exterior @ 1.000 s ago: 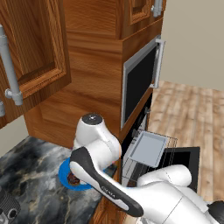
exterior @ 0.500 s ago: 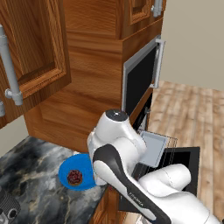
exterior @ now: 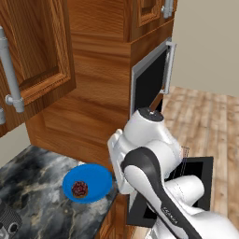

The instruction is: Take the baked cake out of the oven and place it on the plate for cooling. Then close the oven door.

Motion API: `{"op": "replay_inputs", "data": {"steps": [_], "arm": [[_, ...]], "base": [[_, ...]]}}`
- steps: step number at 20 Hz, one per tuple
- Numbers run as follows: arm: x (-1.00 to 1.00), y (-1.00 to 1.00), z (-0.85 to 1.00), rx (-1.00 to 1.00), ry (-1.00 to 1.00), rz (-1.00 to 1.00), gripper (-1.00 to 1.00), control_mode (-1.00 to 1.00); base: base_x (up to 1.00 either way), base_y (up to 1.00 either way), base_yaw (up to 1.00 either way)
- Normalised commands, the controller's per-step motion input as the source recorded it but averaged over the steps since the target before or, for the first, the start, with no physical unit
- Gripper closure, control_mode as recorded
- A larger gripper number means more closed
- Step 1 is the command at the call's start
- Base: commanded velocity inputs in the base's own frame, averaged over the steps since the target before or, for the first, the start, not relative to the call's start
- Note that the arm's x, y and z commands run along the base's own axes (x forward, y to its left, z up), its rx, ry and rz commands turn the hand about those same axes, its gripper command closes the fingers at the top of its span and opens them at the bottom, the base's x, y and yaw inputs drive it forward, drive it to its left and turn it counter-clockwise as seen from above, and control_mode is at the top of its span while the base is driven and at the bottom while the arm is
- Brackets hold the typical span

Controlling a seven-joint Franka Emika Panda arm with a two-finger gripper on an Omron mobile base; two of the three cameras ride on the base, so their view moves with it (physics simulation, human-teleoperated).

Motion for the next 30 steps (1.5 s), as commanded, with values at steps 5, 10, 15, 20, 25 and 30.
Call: {"op": "replay_inputs", "data": {"steps": [5, 10, 15, 20, 25, 30], "arm": [[-0.22, -0.37, 0.45, 0.00, 0.00, 0.00, -1.00, -1.00], [-0.26, -0.41, 0.35, 0.00, 0.00, 0.00, -1.00, -1.00], [-0.25, -0.46, 0.26, 0.00, 0.00, 0.00, -1.00, -1.00], [-0.24, -0.51, 0.23, 0.01, 0.00, 0.00, -1.00, -1.00], [-0.25, -0.54, 0.21, 0.02, 0.00, 0.00, -1.00, -1.00], [-0.21, -0.55, 0.19, 0.02, 0.00, 0.00, -1.00, -1.00]], "base": [[0.00, 0.00, 0.00], [0.00, 0.00, 0.00], [0.00, 0.00, 0.00], [0.00, 0.00, 0.00], [0.00, 0.00, 0.00], [0.00, 0.00, 0.00]]}}
